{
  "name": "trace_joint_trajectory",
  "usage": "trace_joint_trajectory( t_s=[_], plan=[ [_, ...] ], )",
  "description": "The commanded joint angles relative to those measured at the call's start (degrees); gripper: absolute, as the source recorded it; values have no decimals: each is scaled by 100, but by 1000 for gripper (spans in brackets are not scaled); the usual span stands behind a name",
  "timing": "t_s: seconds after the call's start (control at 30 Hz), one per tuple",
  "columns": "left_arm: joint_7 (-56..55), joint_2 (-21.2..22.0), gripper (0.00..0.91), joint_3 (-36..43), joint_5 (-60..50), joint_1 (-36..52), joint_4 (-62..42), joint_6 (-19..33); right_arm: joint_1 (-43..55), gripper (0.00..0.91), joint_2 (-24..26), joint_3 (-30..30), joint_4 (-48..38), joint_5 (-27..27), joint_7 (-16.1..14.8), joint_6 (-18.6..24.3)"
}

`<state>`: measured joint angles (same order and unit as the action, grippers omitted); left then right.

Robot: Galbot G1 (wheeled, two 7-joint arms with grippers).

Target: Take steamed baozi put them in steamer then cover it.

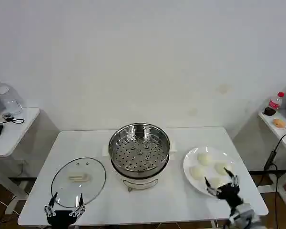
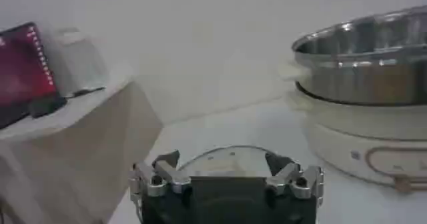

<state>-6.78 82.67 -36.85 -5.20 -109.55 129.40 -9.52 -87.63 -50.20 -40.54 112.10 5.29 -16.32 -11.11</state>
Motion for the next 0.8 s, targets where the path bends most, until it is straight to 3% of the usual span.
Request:
trace_joint_trajectory(
  t_s=[0.03, 0.07, 0.17, 0.23, 0.37, 0.6, 0.7, 0.8],
  plan=[
    [251, -7, 907, -123, -245, -1, 41, -79, 1459, 907, 1946, 22, -1073, 1168, -2302, -92],
    [253, -8, 907, -133, -249, -2, 40, -72, 1569, 907, 2040, 104, -1154, 1171, -2430, 50],
    [247, -20, 907, -155, -262, -6, 50, -64, 2370, 907, 2384, 656, -1562, 1248, -3252, 310],
    [254, -21, 907, -194, -262, -4, 53, -60, 2893, 907, 2545, 1094, -1854, 1355, -3641, 496],
    [254, -17, 907, -252, -254, -2, 58, -59, 4246, 907, 2780, 2298, -2427, 1278, -4143, 877],
    [247, 22, 907, -243, -295, 31, 77, -68, 6592, 907, 2469, 4958, -3471, 913, -4581, 1150],
    [245, 33, 907, -249, -325, 51, 89, -79, 7350, 907, 2148, 5789, -3964, 982, -4686, 1252],
    [243, 53, 907, -294, -346, 59, 104, -82, 7796, 907, 1801, 6236, -4328, 1023, -4773, 1360]
  ],
)
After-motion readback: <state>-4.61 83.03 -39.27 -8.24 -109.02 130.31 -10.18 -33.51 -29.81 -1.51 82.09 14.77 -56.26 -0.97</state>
